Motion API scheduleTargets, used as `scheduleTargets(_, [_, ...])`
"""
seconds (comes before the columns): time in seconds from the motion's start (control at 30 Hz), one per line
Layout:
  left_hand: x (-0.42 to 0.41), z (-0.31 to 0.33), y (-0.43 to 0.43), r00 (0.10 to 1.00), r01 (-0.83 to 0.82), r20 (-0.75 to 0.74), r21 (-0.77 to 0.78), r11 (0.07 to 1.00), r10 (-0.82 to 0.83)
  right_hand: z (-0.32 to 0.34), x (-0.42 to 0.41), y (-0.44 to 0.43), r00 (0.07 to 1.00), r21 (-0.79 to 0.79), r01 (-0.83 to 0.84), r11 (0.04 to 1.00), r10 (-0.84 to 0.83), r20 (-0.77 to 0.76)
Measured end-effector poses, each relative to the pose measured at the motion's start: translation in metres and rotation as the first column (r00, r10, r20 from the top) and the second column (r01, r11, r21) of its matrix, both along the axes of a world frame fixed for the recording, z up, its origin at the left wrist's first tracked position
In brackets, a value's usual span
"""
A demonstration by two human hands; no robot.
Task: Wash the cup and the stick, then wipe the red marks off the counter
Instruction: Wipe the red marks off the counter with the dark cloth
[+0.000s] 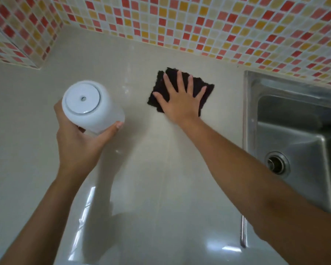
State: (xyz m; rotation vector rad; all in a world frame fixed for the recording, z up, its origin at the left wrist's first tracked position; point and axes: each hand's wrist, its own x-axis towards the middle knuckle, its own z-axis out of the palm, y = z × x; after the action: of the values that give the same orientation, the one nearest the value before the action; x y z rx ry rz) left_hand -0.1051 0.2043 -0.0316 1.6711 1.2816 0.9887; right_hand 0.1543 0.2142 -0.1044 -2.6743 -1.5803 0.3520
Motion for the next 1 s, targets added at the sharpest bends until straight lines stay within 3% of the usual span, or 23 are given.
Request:
scheduleTargets(0.13, [-0.003, 0.009, 0.020, 1.000, 0.015, -0.015, 0.021, 1.000, -0.015, -0.001, -0.054, -0.069, 0.998, 0.083, 0.021, 0.996, -0.026, 0.055])
scheduleTargets(0.3, [0.011, 0.022, 0.045, 0.999, 0.017, 0.028, 0.050, 0.999, -0.018, 0.010, -0.169, -0.202, 0.981, 0.027, -0.193, 0.981, 0.192, 0.011])
scheduleTargets(0.43, [0.021, 0.025, 0.049, 0.997, 0.021, 0.076, 0.067, 0.998, -0.026, 0.003, -0.108, -0.128, 0.972, 0.071, -0.229, 0.971, 0.224, 0.068])
scheduleTargets(0.6, [0.005, 0.015, 0.037, 0.998, -0.001, 0.068, 0.066, 0.998, -0.004, -0.002, -0.007, 0.022, 0.998, -0.003, -0.037, 0.999, 0.037, 0.046])
scheduleTargets(0.73, [-0.004, 0.013, 0.040, 0.999, -0.013, 0.052, 0.055, 0.998, 0.010, -0.007, -0.050, -0.003, 0.998, 0.089, -0.027, 0.996, 0.021, 0.065])
scheduleTargets(0.8, [-0.001, 0.014, 0.044, 0.998, -0.017, 0.061, 0.048, 0.999, 0.014, -0.004, -0.102, -0.058, 0.995, 0.150, -0.099, 0.984, 0.097, 0.022])
scheduleTargets(0.9, [0.013, 0.016, 0.047, 0.997, 0.000, 0.078, 0.047, 0.999, -0.004, 0.006, -0.174, -0.166, 0.923, 0.106, -0.368, 0.924, 0.377, -0.077])
scheduleTargets(1.0, [0.023, 0.017, 0.045, 0.996, 0.019, 0.089, 0.035, 0.999, -0.022, 0.009, -0.164, -0.209, 0.842, 0.095, -0.523, 0.847, 0.530, -0.101])
